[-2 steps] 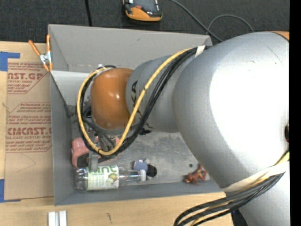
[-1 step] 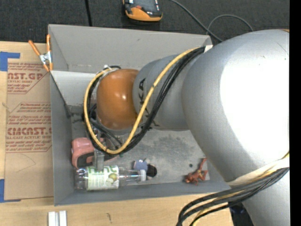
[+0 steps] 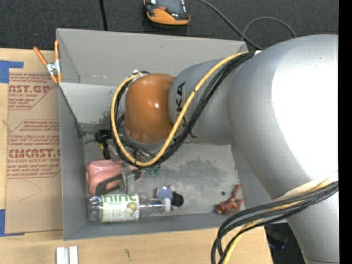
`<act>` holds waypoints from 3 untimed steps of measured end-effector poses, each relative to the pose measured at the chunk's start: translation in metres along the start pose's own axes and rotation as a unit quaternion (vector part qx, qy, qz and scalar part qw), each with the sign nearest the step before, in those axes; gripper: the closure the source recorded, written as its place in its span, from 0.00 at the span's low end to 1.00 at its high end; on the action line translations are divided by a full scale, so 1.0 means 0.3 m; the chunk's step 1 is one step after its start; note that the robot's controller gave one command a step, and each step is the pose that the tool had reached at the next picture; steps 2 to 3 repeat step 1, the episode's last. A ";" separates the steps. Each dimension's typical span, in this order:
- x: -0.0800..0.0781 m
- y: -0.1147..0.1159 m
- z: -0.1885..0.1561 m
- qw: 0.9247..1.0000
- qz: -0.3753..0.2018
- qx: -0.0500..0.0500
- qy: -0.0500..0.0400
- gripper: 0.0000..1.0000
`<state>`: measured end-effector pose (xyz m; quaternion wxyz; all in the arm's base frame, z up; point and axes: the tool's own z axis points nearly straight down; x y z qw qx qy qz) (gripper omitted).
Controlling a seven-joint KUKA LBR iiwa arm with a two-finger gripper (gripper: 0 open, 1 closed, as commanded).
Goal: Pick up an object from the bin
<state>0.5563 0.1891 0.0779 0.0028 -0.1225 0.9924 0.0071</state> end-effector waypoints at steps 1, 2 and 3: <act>0.000 0.000 0.000 1.000 0.000 0.000 0.000 1.00; 0.000 0.000 0.000 1.000 0.000 0.000 0.000 1.00; 0.000 0.000 0.000 1.000 0.000 0.000 0.000 1.00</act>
Offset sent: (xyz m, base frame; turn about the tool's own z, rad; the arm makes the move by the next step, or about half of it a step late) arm 0.0303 -0.0372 0.0426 -0.1564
